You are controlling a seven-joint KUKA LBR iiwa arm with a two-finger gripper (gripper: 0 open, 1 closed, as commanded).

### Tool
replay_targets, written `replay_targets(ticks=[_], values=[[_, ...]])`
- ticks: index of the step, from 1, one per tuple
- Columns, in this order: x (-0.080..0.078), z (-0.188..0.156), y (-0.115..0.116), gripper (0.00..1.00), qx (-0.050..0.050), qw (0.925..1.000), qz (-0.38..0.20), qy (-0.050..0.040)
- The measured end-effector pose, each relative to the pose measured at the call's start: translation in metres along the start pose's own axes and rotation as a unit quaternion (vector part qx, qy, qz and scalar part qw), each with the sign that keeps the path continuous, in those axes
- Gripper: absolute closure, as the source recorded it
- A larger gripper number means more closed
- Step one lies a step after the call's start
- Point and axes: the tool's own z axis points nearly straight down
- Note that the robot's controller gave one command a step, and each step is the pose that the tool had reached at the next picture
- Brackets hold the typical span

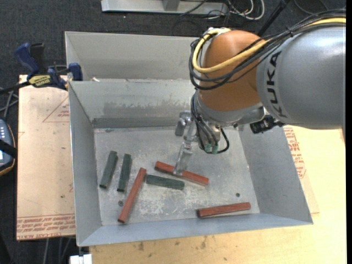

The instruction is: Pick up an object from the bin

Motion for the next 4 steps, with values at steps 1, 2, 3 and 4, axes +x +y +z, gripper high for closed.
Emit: replay_targets(ticks=[1,2,3,4], values=[[0.000,0.000,0.000,0.00,0.000,1.0000,0.000,0.0000],[0.000,0.031,0.003,0.00,-0.001,0.9991,-0.043,-0.0017],[0.001,0.154,0.018,1.00,0.000,0.9953,-0.097,0.0012],[0.001,0.154,0.018,1.00,-0.001,0.9953,-0.097,0.0012]])
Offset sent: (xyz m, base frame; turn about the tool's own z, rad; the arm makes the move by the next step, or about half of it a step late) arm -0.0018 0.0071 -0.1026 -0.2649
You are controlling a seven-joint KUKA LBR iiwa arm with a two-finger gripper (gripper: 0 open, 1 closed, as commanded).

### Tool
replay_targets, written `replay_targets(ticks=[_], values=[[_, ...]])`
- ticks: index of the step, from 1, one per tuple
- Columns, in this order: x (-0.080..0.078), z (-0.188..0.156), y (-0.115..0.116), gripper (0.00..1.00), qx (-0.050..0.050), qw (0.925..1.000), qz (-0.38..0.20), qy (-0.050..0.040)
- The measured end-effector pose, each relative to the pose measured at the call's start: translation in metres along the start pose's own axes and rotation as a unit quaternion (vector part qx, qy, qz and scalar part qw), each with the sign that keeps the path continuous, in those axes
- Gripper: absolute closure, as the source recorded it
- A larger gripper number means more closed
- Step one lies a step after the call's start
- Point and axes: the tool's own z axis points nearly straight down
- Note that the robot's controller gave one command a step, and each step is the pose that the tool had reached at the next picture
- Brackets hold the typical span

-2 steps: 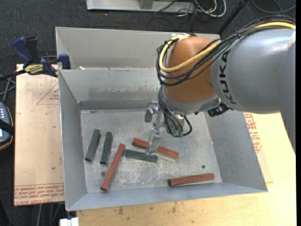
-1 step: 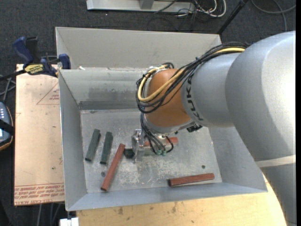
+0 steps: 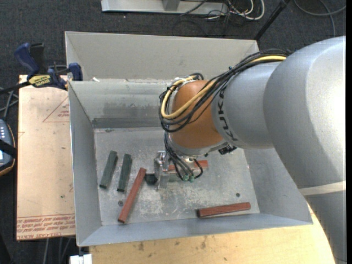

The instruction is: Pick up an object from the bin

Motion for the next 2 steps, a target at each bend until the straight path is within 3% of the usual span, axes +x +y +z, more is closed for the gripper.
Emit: replay_targets(ticks=[1,2], values=[[-0.0112,-0.1856,0.0010,1.00,-0.001,1.0000,-0.004,-0.0054],[-0.0101,-0.1810,0.0007,0.00,0.000,1.0000,-0.004,-0.0015]])
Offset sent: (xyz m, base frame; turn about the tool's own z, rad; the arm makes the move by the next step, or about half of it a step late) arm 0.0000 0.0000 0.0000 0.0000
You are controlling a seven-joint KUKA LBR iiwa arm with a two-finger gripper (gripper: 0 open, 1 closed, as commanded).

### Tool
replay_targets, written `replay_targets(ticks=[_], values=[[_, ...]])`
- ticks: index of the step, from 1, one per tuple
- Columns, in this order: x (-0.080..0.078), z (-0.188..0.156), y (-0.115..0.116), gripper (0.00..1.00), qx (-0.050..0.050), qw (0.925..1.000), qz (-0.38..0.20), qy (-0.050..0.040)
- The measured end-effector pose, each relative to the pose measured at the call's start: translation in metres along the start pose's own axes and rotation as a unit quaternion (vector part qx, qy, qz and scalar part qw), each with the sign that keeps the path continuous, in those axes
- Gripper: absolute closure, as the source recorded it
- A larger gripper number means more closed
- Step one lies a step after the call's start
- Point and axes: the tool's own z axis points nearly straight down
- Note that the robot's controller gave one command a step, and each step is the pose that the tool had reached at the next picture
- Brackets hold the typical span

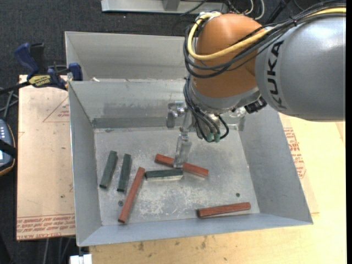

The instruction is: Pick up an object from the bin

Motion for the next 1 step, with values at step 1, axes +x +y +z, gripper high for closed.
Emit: replay_targets(ticks=[1], values=[[0.0000,0.0000,0.0000,0.00,0.000,1.0000,0.000,0.0000]])
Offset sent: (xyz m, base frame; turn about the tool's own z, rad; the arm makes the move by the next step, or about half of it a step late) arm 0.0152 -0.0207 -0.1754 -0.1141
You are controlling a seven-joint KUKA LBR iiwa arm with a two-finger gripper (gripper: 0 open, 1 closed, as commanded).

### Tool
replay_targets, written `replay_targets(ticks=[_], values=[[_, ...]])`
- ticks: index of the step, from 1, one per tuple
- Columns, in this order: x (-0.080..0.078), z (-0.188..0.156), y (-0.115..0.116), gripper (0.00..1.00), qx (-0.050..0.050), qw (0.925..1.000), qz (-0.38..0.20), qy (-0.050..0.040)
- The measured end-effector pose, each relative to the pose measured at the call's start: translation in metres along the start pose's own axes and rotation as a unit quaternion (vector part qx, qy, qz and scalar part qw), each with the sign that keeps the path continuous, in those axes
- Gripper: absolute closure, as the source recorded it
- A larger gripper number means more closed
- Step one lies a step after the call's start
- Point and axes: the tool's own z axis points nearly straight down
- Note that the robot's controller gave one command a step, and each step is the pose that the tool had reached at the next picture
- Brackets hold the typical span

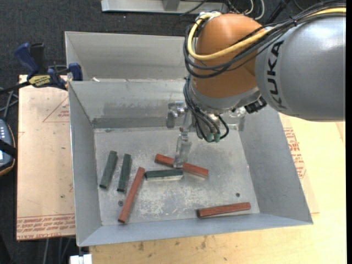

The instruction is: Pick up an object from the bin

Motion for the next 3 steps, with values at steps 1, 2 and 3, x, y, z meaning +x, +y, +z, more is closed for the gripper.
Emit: replay_targets(ticks=[1,2,3], values=[[-0.0157,0.1741,-0.0190,1.00,-0.001,0.9984,-0.057,0.0025],[-0.0162,0.1733,-0.0192,1.00,-0.001,0.9984,-0.056,0.0012],[-0.0155,0.1675,-0.0201,1.00,0.000,0.9984,-0.057,0.0034]])
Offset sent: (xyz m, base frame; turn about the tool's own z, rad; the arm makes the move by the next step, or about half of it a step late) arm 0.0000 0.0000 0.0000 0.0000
